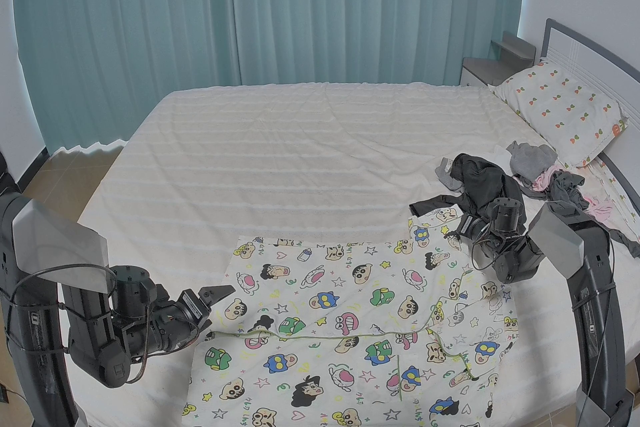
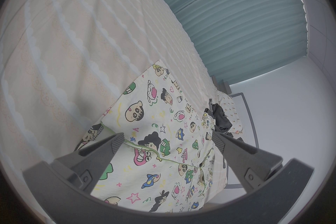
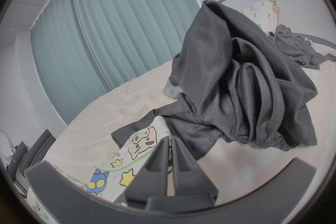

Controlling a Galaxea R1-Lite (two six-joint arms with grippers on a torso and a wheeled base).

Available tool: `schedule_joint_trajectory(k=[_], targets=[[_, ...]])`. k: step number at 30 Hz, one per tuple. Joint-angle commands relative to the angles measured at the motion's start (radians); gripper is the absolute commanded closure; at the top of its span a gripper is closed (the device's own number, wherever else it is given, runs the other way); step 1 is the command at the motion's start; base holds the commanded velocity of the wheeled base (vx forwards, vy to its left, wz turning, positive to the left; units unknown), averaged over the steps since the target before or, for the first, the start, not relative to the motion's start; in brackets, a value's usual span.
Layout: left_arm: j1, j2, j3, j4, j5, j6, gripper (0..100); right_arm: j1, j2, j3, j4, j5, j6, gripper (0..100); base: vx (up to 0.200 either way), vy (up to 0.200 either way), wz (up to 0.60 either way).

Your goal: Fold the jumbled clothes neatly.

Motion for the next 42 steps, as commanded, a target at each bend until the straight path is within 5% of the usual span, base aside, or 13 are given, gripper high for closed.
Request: schedule_joint_trajectory(k=[1,12,15,18,23,30,42], targets=[[0.0,0.001,-0.001,-0.018,0.0,0.0,0,0.0,0.002,0.003,-0.004,0.0,0.001,0,0.0,0.0,0.0],[-0.001,0.001,-0.001,-0.018,-0.006,0.0,0,-0.011,-0.254,0.192,0.035,-0.06,0.075,0,0.0,0.0,0.0],[-0.007,0.001,0.002,-0.018,-0.002,0.0,0,-0.014,-0.397,0.37,0.031,-0.071,0.101,0,0.0,0.0,0.0],[-0.007,0.0,0.004,-0.018,0.0,0.0,0,-0.006,-0.55,0.635,0.021,-0.02,0.19,0,-0.067,0.0,0.0],[-0.021,-0.005,0.035,-0.018,-0.002,0.0,0,0.007,-0.633,0.902,-0.096,0.06,0.213,0,-0.2,0.0,0.0],[-0.029,-0.031,0.162,-0.018,-0.02,0.099,0,0.046,-0.466,1.284,-0.551,0.232,0.225,0,-0.2,0.0,0.0],[-0.021,-0.005,0.196,-0.012,-0.006,0.194,0,0.08,-0.492,1.385,-0.544,0.281,0.164,0,-0.2,0.0,0.0]])
